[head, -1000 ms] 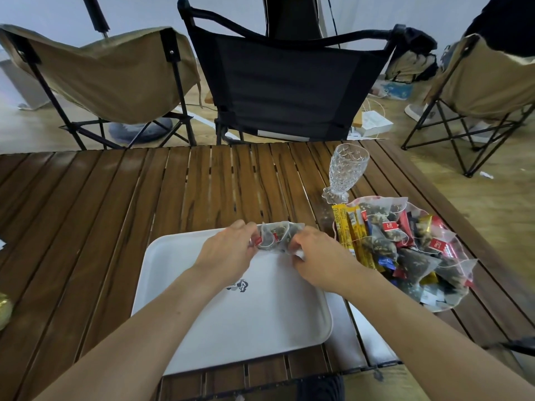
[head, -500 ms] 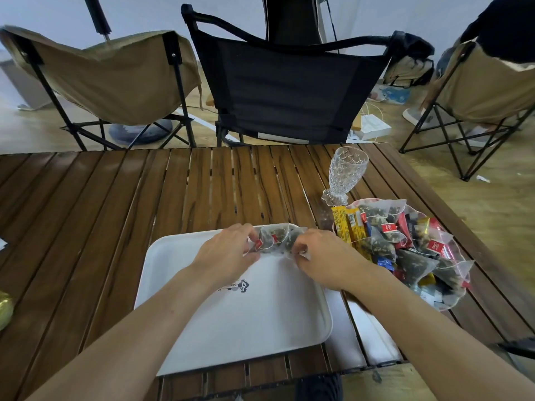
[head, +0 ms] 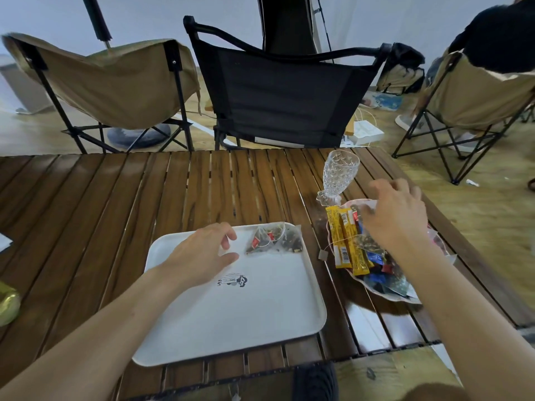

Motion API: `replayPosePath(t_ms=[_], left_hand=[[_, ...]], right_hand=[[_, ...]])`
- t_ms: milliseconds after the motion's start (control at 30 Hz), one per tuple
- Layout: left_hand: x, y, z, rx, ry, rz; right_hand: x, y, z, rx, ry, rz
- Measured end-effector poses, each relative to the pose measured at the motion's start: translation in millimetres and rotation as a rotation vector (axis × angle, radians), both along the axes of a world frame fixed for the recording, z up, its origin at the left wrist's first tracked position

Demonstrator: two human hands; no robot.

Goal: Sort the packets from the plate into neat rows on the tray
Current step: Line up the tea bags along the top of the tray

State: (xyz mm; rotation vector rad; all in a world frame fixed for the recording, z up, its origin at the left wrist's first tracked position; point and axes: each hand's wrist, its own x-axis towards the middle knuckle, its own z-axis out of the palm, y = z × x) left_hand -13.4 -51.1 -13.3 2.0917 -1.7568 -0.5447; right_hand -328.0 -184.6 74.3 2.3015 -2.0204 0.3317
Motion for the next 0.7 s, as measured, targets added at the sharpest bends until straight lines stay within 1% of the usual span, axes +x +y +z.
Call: replayPosePath(t_ms=[100,200,300,467,533,600,633,700], left_hand=[[2.2,2.4,4.2,-0.003,0.016,0.005],[5.2,5.2,7.4,0.004,0.025,0.006],[8.6,8.2,9.6,0.004,0.021,0.012],[15.9,13.1,15.0,-0.018,0.015,0.026],[19.9,15.5,15.4,-0.015,0.024,0.031],[23.7,18.0,14.9,-0.008,0.019,0.034],[25.4,19.0,14.7,-0.007,0.017,0.036],[28.4,21.0,15.2,-0.008,0.02,0.038]], right_hand=[[-13.9,-7.8,-11.4,0.115,-0.085,-0.068],[-22.1,-12.3,-20.6,0.122,-0.168,-0.062],[-29.5,-14.5,-17.6,0.094,-0.292,-0.078],[-28.5,-9.4,2.6,-0.016,-0.362,-0.061],[-20.3,-3.6,10.4,-0.097,-0.391,-0.004],[-5.6,8.9,18.1,-0.098,-0.377,0.089],[3.8,16.8,20.8,-0.051,-0.373,0.155],[27.0,37.1,22.7,0.136,-0.411,0.287]])
